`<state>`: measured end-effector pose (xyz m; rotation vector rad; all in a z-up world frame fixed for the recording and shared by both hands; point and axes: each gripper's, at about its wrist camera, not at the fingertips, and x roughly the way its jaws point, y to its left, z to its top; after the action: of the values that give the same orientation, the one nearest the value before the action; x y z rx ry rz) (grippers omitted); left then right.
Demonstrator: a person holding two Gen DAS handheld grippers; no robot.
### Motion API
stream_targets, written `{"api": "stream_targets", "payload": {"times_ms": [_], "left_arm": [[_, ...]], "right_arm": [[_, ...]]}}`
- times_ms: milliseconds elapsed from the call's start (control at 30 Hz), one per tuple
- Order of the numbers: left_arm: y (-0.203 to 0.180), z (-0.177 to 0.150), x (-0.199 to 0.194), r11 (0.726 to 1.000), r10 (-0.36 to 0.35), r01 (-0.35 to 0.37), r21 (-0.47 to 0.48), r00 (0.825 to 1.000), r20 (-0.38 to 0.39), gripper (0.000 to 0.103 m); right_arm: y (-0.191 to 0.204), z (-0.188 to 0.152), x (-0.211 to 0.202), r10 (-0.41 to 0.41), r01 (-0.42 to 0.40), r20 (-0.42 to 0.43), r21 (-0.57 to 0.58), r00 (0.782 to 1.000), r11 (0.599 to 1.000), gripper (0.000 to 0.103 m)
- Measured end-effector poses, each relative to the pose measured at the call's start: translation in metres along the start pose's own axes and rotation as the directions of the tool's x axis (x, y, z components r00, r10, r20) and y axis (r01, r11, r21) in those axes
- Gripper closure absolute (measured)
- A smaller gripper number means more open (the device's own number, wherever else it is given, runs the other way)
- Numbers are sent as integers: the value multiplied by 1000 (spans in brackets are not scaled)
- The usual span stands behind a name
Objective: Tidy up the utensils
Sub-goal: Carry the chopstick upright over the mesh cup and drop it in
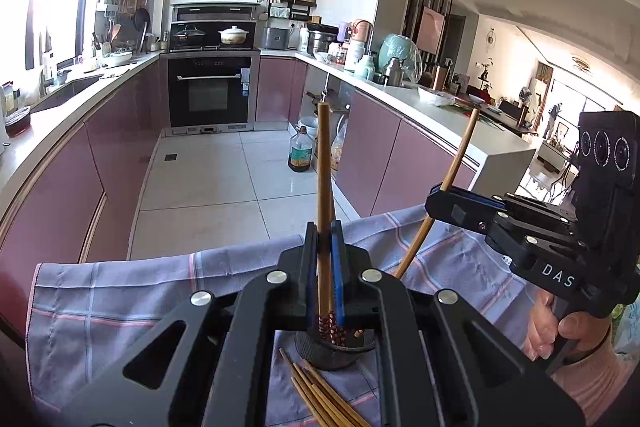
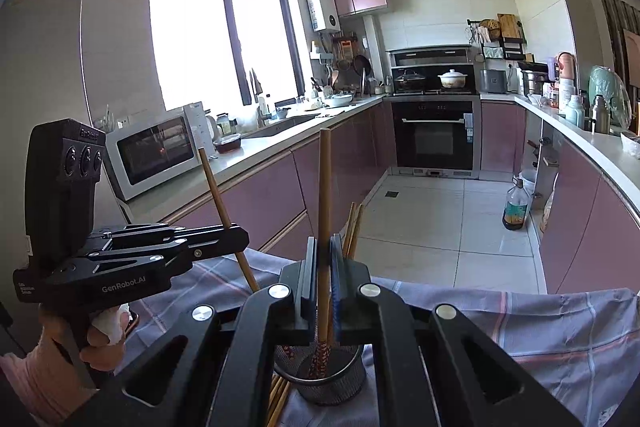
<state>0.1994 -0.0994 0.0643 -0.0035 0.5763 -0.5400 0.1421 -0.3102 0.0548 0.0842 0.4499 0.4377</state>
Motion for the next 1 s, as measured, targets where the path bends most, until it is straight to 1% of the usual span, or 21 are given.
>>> {"api": "stream_targets", "payload": {"times_ms": [233, 467, 633, 833, 1000], "left_arm": [[7, -6, 22, 1000, -12, 13, 12, 997, -74, 96], [20, -10, 48, 999, -39, 38, -11, 989, -142, 96], [27, -8, 59, 999, -45, 42, -25, 988, -150, 96], [32, -9, 71, 999, -34, 27, -41, 986, -165, 95], [38, -12, 83, 998, -24, 14, -62, 985, -172, 95]], "right_arm": [[-2, -8, 14, 3, -3, -75, 8, 997, 1000, 98], [-4, -10, 31, 9, -5, -139, 30, 990, 1000, 98], [-7, -11, 43, -1, 7, -172, 38, 985, 999, 98], [-9, -11, 52, -18, 28, -177, 51, 984, 998, 97], [-10, -12, 57, -34, 45, -175, 58, 984, 997, 95]]}}
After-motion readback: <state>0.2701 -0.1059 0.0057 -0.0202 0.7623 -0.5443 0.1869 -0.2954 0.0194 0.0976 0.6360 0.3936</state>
